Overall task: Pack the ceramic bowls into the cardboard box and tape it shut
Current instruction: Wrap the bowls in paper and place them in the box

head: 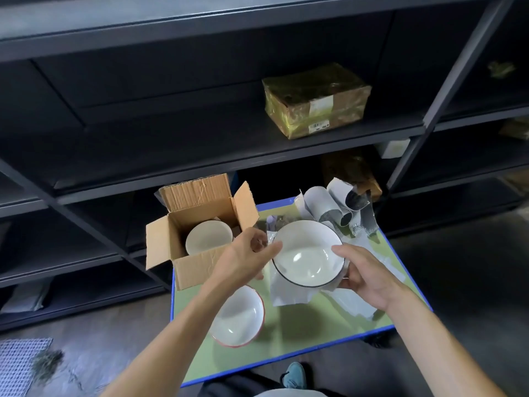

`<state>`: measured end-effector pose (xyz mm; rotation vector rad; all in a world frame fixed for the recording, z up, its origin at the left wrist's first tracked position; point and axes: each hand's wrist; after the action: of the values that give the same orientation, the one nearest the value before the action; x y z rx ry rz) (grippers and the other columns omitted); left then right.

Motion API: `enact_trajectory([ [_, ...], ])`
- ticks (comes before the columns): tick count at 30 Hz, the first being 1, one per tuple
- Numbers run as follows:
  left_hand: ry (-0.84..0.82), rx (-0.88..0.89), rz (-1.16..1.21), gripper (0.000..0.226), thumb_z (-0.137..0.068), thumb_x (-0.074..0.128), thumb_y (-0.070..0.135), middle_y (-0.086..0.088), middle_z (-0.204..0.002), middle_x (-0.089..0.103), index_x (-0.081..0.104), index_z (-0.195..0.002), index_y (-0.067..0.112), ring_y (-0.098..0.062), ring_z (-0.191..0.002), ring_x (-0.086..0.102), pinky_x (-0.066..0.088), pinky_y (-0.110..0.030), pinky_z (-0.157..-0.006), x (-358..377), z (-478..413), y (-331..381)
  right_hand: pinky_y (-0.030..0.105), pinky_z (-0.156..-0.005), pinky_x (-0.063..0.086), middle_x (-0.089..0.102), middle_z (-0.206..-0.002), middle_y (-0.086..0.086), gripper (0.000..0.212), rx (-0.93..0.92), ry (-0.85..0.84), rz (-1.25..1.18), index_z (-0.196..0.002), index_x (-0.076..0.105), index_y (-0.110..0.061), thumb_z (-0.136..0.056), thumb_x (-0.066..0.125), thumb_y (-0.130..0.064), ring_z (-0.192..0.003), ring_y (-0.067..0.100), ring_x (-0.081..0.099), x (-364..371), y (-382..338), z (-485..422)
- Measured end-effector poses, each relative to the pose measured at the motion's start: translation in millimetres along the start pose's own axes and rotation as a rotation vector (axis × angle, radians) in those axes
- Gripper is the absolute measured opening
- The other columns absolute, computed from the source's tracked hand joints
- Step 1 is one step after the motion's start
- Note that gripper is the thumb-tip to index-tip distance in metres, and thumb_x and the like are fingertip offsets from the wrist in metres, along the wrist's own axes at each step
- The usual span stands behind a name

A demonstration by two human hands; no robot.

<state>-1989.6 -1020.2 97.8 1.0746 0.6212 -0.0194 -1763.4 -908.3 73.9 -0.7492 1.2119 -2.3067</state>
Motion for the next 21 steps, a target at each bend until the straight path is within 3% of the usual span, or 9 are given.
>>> enact_trajectory([
  [2,-0.063,-0.110,0.057,0.063,-0.077,0.066,0.072,-0.003,-0.104,0.066,0.056,-0.118,0.025,-0.020,-0.083,0.073,0.063,-0.043,-0.072,-5,1,-3,0.042,-0.072,0.057,0.061,-0.125,0.028,0.050,-0.010,-0.001,-0.002,-0.122,0.065,-0.005,-0.082,0.062,-0.035,-0.093,0.032,0.062,4,-5,-2],
  [4,-0.203,-0.158,0.240,0.075,-0.078,0.063,0.075,-0.004,-0.104,0.069,0.056,-0.125,0.017,-0.019,-0.084,0.073,0.063,-0.041,-0.074,-10,4,-3,0.041,-0.071,0.056,0.061,-0.124,0.028,0.049,-0.026,-0.019,0.004,-0.123,0.064,-0.004,-0.085,0.061,-0.034,-0.092,0.031,0.063,11,-12,-2],
  [6,-0.327,-0.132,0.413,0.067,-0.088,0.058,0.068,0.000,-0.093,0.069,0.059,-0.125,0.012,-0.014,-0.075,0.069,0.059,-0.035,-0.071,-16,11,3,0.042,-0.074,0.056,0.063,-0.124,0.025,0.039,-0.048,-0.047,0.009,-0.125,0.063,-0.005,-0.094,0.057,-0.028,-0.095,0.029,0.065,18,-19,-2],
  [8,-0.349,-0.082,0.459,0.060,-0.090,0.057,0.066,-0.005,-0.096,0.066,0.062,-0.125,0.017,-0.016,-0.078,0.065,0.057,-0.035,-0.073,-22,10,1,0.044,-0.077,0.056,0.065,-0.122,0.023,0.033,-0.054,-0.060,0.017,-0.123,0.064,-0.005,-0.100,0.050,-0.023,-0.095,0.030,0.065,26,-26,-4],
  [11,-0.272,-0.080,0.482,0.065,-0.082,0.066,0.068,-0.011,-0.109,0.065,0.061,-0.125,0.019,-0.028,-0.090,0.063,0.055,-0.045,-0.081,-33,8,-3,0.043,-0.073,0.056,0.067,-0.112,0.025,0.032,-0.043,-0.088,0.057,-0.119,0.065,-0.002,-0.100,0.048,-0.021,-0.087,0.030,0.065,40,-36,-11],
  [13,-0.196,-0.077,0.461,0.056,-0.083,0.067,0.061,-0.006,-0.115,0.069,0.063,-0.122,0.022,-0.035,-0.097,0.067,0.058,-0.043,-0.081,-41,9,-4,0.041,-0.071,0.055,0.069,-0.102,0.022,0.032,-0.032,-0.108,0.082,-0.117,0.066,0.000,-0.101,0.047,-0.020,-0.078,0.027,0.065,52,-42,-17],
  [17,-0.052,-0.041,0.406,0.024,-0.097,0.058,0.036,-0.005,-0.111,0.071,0.064,-0.117,0.024,-0.027,-0.101,0.070,0.060,-0.050,-0.085,-61,11,-12,0.040,-0.068,0.054,0.070,-0.089,0.016,0.030,-0.016,-0.152,0.149,-0.114,0.067,-0.001,-0.102,0.045,-0.019,-0.068,0.024,0.064,82,-49,-33],
  [21,0.056,-0.049,0.358,0.018,-0.100,0.049,0.018,-0.012,-0.105,0.071,0.066,-0.106,0.017,-0.028,-0.094,0.071,0.063,-0.043,-0.076,-90,11,-19,0.029,-0.057,0.052,0.069,-0.081,0.009,0.026,0.008,-0.162,0.239,-0.105,0.066,-0.005,-0.105,0.045,-0.021,-0.061,0.017,0.064,117,-54,-52],
])
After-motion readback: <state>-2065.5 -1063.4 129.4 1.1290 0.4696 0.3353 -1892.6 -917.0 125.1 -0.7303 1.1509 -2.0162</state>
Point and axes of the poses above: each hand's wrist, its own z-axis away from the middle knuckle, its own x-axis out of the palm, y = z × x
